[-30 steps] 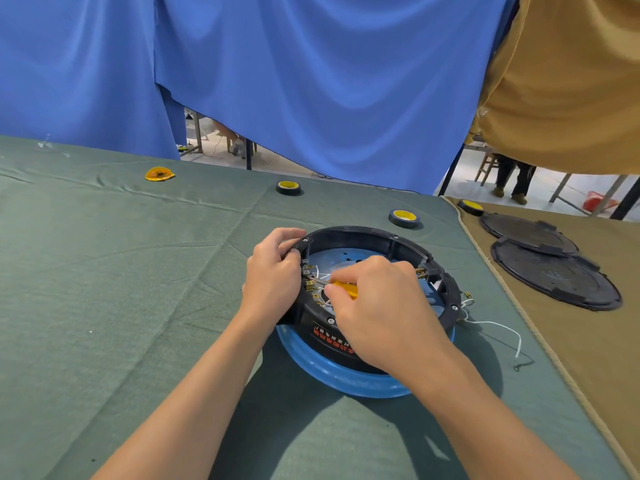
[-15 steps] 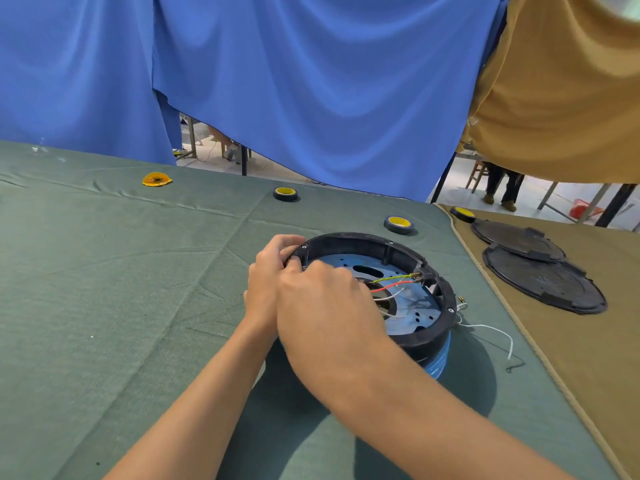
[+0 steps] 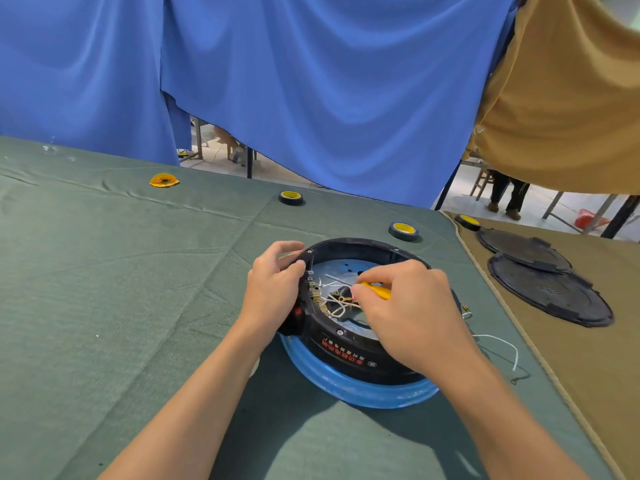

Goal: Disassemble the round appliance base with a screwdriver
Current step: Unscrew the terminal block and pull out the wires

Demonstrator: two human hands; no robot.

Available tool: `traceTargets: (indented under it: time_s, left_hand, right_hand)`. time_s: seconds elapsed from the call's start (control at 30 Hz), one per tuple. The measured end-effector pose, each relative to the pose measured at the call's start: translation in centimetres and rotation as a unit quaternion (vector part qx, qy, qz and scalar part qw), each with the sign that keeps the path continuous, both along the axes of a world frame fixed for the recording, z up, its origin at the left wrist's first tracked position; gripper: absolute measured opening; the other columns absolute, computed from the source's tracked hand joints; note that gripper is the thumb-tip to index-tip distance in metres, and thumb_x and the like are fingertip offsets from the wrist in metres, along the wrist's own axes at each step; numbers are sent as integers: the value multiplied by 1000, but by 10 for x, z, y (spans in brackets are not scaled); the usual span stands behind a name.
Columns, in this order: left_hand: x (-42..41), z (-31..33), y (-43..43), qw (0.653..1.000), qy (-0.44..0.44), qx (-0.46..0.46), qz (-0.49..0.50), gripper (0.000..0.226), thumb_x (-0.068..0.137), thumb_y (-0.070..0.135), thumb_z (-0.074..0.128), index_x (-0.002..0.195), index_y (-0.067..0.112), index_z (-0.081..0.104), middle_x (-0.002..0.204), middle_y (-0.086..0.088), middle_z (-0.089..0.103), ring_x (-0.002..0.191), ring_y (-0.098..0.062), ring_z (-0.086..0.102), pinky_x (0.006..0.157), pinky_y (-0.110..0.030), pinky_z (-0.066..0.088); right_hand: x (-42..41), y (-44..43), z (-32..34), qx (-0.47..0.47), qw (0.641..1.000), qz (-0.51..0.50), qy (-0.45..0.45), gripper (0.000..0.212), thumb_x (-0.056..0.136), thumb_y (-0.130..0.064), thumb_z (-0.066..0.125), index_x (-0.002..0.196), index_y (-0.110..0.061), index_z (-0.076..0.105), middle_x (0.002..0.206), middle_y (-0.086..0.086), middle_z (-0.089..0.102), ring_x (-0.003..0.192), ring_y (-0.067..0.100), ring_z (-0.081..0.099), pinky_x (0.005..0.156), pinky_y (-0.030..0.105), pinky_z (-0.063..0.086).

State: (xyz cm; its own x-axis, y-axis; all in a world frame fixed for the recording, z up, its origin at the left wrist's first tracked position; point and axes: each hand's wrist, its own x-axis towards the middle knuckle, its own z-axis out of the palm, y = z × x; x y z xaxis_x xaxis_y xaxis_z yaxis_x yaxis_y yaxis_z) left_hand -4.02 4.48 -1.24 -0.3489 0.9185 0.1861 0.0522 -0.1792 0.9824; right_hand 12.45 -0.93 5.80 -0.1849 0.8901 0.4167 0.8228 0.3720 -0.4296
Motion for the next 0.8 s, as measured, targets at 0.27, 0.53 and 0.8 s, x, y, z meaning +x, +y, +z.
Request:
traceTargets:
  time_s: [0.27,0.53,0.8]
  left_hand:
    - [0,-13,-5,996,59,15,66,31,103,16,38,95,21,67,89,2,71,89,-17,67,82,-40,53]
    - [-1,-18,-4,998,-17,15,57,30,96,-1,46,87,17,68,64,5,68,44,-4,54,45,-20,43]
    - [-1,-17,-4,998,-35,0,48,32,95,-4,46,86,18,68,70,4,72,42,-2,52,42,-17,41]
  right_hand:
    - [5,13,-11,-31,999,19,33,19,89,-34,58,95,-26,75,102,-10,69,88,11,38,73,25,26]
    - [7,21,-18,-56,997,53,9,24,90,-31,56,87,-15,72,91,3,68,74,13,31,72,34,34]
    - [14,33,-17,2,999,33,-14,22,91,-29,55,89,-17,74,90,3,71,79,19,54,67,32,45]
